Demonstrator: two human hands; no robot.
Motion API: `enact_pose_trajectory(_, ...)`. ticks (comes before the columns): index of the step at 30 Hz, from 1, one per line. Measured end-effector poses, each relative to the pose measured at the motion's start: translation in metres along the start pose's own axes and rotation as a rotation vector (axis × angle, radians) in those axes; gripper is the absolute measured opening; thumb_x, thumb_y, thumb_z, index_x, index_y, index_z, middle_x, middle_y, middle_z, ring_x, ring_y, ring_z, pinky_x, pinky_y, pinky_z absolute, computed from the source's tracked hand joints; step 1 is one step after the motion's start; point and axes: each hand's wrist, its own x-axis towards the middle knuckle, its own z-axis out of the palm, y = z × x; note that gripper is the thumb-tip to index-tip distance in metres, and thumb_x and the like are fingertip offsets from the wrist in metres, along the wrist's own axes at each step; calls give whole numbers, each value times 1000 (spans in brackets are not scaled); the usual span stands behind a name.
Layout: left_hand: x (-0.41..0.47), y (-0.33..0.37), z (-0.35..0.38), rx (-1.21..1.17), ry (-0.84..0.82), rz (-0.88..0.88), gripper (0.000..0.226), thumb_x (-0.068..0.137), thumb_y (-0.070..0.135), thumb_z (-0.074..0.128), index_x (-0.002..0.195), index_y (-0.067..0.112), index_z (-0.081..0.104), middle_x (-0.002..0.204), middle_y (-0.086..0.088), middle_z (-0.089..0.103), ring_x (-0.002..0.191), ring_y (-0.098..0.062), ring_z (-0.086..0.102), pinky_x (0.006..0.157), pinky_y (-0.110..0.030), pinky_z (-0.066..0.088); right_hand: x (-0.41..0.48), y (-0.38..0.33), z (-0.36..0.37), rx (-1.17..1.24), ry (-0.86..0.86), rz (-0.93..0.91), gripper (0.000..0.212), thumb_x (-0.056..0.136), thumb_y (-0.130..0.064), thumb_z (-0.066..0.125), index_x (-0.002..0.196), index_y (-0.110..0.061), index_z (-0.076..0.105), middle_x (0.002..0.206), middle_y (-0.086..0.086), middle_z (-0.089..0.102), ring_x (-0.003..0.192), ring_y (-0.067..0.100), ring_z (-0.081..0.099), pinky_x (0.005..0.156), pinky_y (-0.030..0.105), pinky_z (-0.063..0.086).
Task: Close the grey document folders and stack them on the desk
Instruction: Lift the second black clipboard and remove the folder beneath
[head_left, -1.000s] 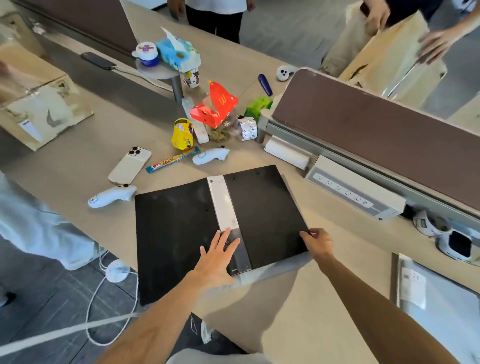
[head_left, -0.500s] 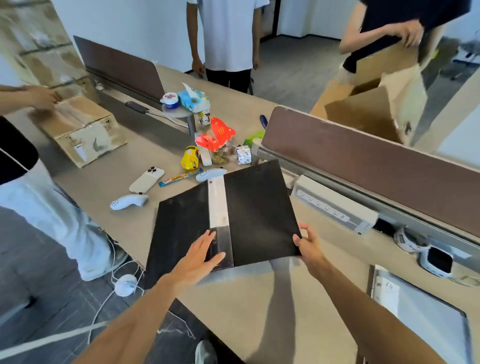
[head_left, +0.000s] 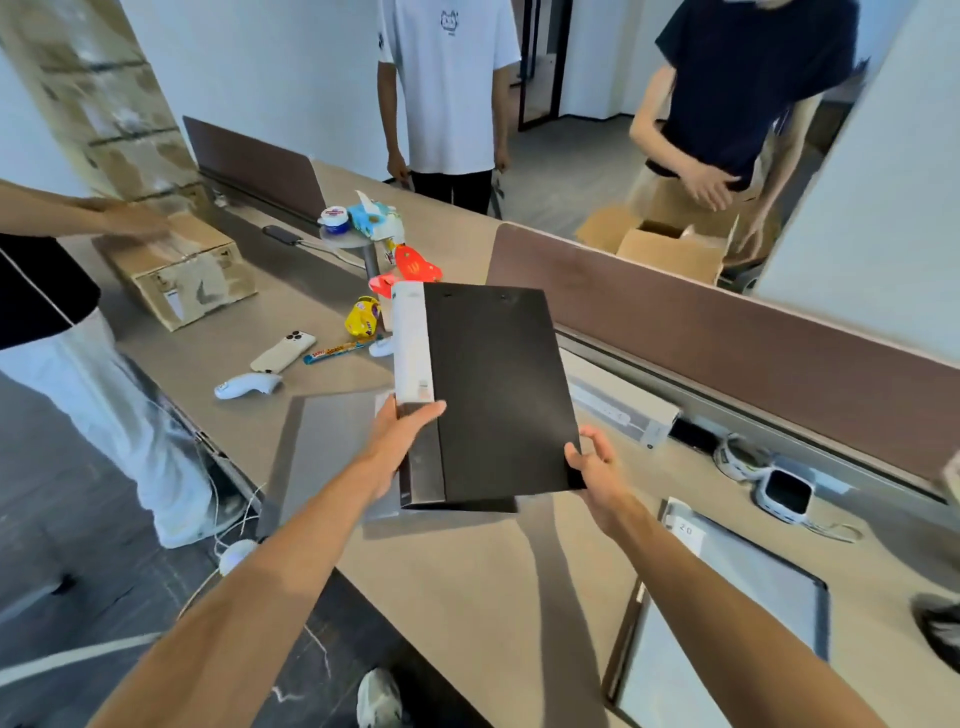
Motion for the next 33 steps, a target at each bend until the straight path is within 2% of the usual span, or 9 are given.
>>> enact_pose_trajectory(4,-8,-13,28,-45,-3,-40,41,75,27,76,113,29,59,118,1,68,115,-19,60,107,-46,43,-6,7,-26,-207,66,21,9,96,-8,50,104,-9,54,104,10,61,80,11,58,66,21,45)
enact_pose_trajectory(7,-4,-23,42,-26,-44,-58,43,85,18,68,125,21,53,122,1,62,119,-18,53,110,-41,38,-9,14,-40,-207,84,66,26,95,-19,54,121,-14,50,108,3,57,84,6,56,67,20,43)
enact_pose_trajectory(13,18,-65,52,124,-173,-137,50,85,14,69,131,20,52,124,2,61,116,-15,53,97,-27,36,-2,46,-51,-280,152,221,31,93,-12,56,121,-15,45,112,8,62,93,18,63,83,34,52)
enact_pose_trajectory(18,45,-103,54,334,-340,-242,52,84,20,71,131,21,49,125,3,59,115,-16,53,92,-28,37,-8,79,-57,-413,194,458,16,92,-12,56,105,-5,53,93,8,59,80,17,59,64,26,51)
enact_pose_trajectory(20,59,-117,57,507,-422,-250,56,81,24,74,130,17,48,126,-1,59,114,-20,56,93,-31,43,-3,98,-61,-489,203,525,27,90,-12,56,112,3,59,95,13,62,83,23,62,68,31,54)
enact_pose_trajectory(23,79,-134,63,802,-456,-128,60,74,21,78,125,11,49,126,-4,60,109,-23,60,91,-36,51,0,110,-63,-549,268,548,32,89,-14,55,116,2,61,91,11,63,80,21,62,67,29,53)
enact_pose_trajectory(27,92,-135,69,1133,-474,168,61,85,16,66,139,13,40,141,-11,45,131,-30,42,111,-36,36,3,101,-55,-619,364,511,30,93,-16,51,121,-6,60,118,11,62,107,24,58,92,33,49)
enact_pose_trajectory(29,101,-134,78,1168,-528,245,55,88,13,59,140,14,40,145,-9,38,136,-28,34,114,-35,30,3,97,-53,-613,408,485,31,95,-17,49,124,-8,58,122,9,60,112,23,55,92,31,45)
enact_pose_trajectory(33,103,-127,107,1160,-693,356,45,93,16,55,137,19,45,147,-1,37,136,-20,35,112,-34,36,-9,96,-57,-525,554,438,27,95,-22,52,119,-14,62,116,4,60,109,24,56,94,35,48)
